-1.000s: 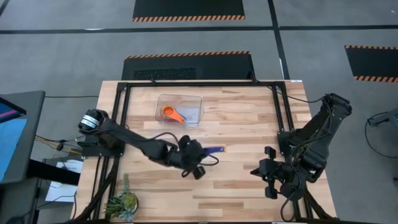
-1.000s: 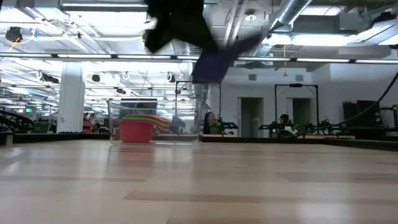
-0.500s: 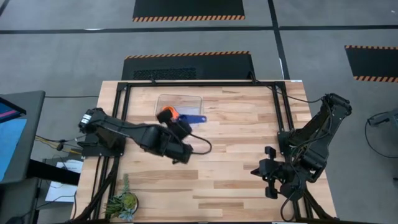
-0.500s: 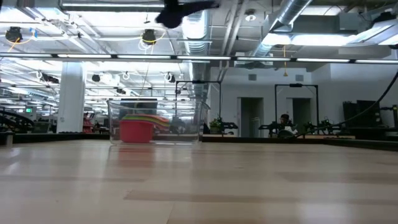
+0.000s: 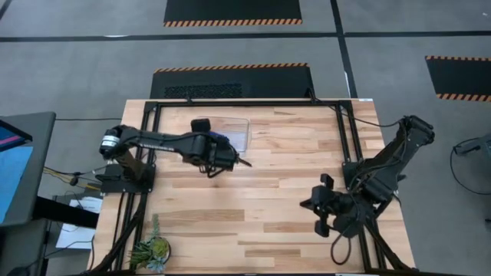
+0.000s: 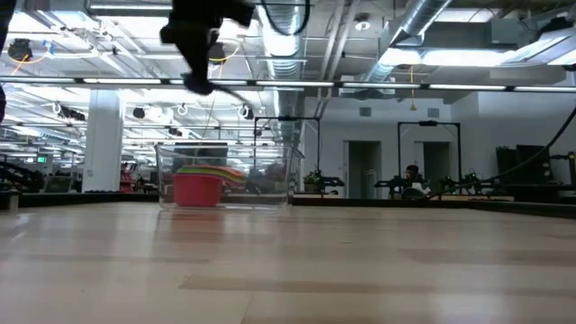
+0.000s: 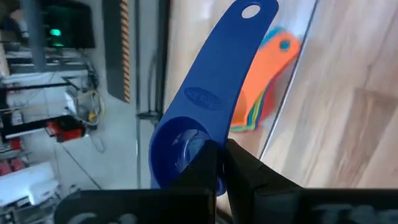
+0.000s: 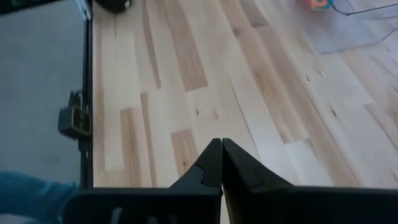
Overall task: Nest measuring cups in basket
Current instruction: Stack the dark blue measuring cup on top of the orange measuring cup in the transparent bin, then return to Home Position
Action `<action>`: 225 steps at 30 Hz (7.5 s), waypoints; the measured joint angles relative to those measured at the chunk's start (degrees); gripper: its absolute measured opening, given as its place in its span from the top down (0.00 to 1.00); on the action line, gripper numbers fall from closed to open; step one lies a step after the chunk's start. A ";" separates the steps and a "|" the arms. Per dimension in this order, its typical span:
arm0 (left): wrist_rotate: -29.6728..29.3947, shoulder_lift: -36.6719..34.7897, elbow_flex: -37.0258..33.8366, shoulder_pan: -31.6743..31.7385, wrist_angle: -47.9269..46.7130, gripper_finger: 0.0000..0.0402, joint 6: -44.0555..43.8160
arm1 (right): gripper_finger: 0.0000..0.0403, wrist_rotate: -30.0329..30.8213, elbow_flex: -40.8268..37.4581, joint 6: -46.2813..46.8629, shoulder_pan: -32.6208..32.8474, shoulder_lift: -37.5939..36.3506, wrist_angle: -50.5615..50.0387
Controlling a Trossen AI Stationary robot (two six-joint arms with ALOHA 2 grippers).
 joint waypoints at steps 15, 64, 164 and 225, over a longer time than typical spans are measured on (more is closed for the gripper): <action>18.32 -15.08 -27.44 16.03 33.11 1.00 32.71 | 0.94 -0.24 0.02 -3.45 -8.13 0.00 6.51; 30.50 -16.98 -28.82 26.70 28.30 0.71 12.15 | 0.93 -2.86 0.02 0.31 -14.35 0.00 6.51; 60.10 -96.08 -93.39 9.77 94.22 0.71 3.90 | 0.93 -51.43 -66.84 -50.49 -46.99 -73.83 51.96; 51.03 -95.82 -92.75 9.77 91.23 0.71 11.66 | 0.92 -51.36 -66.90 -47.87 -46.91 -73.83 51.86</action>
